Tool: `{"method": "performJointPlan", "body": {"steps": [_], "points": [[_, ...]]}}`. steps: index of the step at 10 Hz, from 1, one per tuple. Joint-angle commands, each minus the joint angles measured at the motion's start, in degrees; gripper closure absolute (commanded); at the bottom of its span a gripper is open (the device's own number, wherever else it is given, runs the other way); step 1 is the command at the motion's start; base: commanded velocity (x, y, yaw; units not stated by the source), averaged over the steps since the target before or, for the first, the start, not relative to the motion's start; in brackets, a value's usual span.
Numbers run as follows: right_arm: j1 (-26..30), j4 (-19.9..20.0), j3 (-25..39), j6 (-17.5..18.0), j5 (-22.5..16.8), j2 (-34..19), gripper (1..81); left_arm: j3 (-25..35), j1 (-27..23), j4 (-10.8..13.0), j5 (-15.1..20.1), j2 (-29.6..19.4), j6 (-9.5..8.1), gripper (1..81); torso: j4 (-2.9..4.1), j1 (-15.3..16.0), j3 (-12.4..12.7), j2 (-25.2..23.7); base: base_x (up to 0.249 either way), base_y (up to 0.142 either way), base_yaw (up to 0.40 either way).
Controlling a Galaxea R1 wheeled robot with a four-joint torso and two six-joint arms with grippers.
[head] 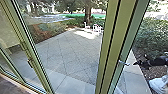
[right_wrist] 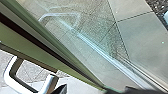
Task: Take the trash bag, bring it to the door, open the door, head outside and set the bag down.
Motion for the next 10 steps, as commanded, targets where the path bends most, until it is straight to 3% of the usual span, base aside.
{"method": "performJointPlan", "body": {"steps": [1, 3, 4, 5, 6, 8, 10], "points": [[11.44, -0.82, 1.53, -2.46, -3.36, -3.17, 1.0, 0.11, -0.62, -0.12, 4.59, -0.12, 0.26, 81.1, -2.23, 0.00, 1.65, 0.00, 0.000, 0.000, 0.000], [12.93, -0.91, 2.15, -5.36, -5.04, -4.93, 1.0, 0.11, -0.62, -0.12, 4.59, 0.14, 0.26, 81.1, -3.17, 0.02, 2.98, 0.02, 0.000, 0.000, 0.000], [13.81, -1.09, 1.97, -6.95, -5.57, -5.20, 1.0, 0.11, -0.53, -0.12, 4.59, 0.15, 0.26, 81.1, -2.21, 0.05, 3.97, 0.04, 0.000, 0.000, 0.000], [14.86, -1.96, 2.06, -8.18, -6.54, -5.64, 1.0, 0.11, -0.62, -0.12, 4.59, 0.15, 0.26, 81.1, -2.65, 0.05, 4.75, 0.04, 0.000, 0.000, 0.000], [16.01, -3.70, 2.41, -9.22, -8.10, -5.90, 1.0, 0.11, -0.62, -0.12, 4.59, 0.23, 0.26, 81.1, -2.73, 0.02, 3.61, 0.04, 0.000, 0.000, 0.000], [17.41, -7.06, 3.03, -9.76, -9.88, -5.99, 1.0, 0.11, -0.62, -0.20, 4.59, 0.41, 0.26, 81.1, -2.76, -0.04, 4.22, 0.02, 0.000, 0.000, 0.000], [19.08, -14.36, 4.35, -10.02, -12.43, -5.73, 1.0, 0.03, -0.62, -0.29, 4.59, 0.50, 0.26, 81.1, -2.76, -0.02, 4.18, 0.02, 0.000, 0.000, 0.000]]}}
